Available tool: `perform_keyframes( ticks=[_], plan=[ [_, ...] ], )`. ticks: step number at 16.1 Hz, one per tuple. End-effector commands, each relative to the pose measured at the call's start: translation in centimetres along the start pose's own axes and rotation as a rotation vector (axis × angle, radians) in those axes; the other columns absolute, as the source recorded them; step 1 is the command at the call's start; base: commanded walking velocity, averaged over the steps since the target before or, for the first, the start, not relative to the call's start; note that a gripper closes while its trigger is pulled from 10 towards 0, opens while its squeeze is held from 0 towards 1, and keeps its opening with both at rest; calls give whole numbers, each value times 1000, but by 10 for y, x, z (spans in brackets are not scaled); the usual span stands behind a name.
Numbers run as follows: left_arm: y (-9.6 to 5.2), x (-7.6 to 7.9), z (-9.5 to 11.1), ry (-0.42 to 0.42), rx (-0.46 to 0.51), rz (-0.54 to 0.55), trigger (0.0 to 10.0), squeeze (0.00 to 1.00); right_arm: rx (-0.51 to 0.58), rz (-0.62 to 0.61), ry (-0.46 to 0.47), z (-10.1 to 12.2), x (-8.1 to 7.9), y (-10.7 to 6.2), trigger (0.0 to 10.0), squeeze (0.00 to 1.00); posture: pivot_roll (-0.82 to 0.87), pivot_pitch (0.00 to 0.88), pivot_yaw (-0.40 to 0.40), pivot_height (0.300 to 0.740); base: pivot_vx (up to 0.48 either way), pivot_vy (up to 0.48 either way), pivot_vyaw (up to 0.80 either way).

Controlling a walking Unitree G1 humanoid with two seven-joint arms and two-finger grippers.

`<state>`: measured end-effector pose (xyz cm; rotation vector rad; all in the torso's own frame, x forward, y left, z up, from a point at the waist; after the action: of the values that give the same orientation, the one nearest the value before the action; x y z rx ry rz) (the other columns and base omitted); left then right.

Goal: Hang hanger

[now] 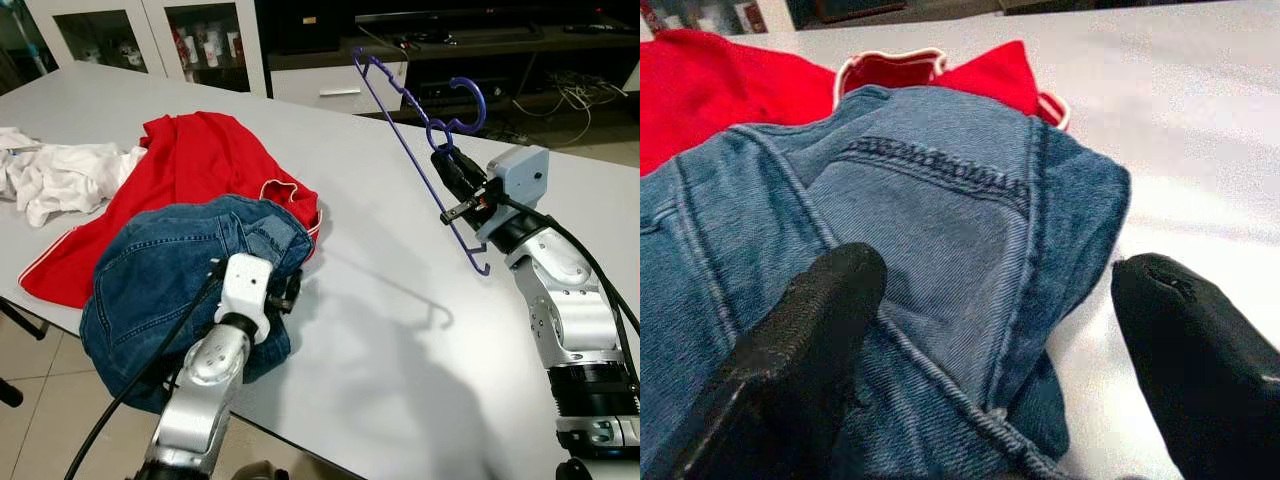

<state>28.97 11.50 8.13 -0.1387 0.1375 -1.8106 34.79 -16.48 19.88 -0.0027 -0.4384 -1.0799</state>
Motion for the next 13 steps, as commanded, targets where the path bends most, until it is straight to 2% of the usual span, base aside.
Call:
perform_keyframes(
  ticks=[1,2,5,7,13],
  plan=[
    [-2,-2,9,-15,47,7,10000,0,19,4,-23,5,0,3,10000,0,-26,0,36,740,0,0,0],
    [-4,-1,12,-32,62,5,10000,0,19,6,-22,5,0,3,10000,0,-24,0,35,740,0,0,0],
    [-9,4,-2,-31,-29,-19,10000,0,17,9,-18,5,-1,3,10000,0,-22,0,36,740,0,0,0],
    [-10,4,-4,-29,-46,-8,10000,0,14,9,-17,4,-1,2,10000,0,-22,0,36,740,0,0,0],
    [-6,-1,-25,-29,-206,34,10000,0,12,5,-14,4,-2,1,10000,0,-29,0,37,740,0,0,0]
  ],
)
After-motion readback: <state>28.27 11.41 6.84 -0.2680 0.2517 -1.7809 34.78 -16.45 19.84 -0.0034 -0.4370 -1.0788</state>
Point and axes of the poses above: a point about 5 cm out from each wrist's last joint towards the gripper, its own y axis pointing out of the wrist towards the gripper, its own z axis along the axis of the wrist's last joint, x = y × z, the point moved 3 cm from there along y, pointing out of the wrist towards the gripper, and after that the axes turned 6 degrees about -y, right-handed, at the moved point
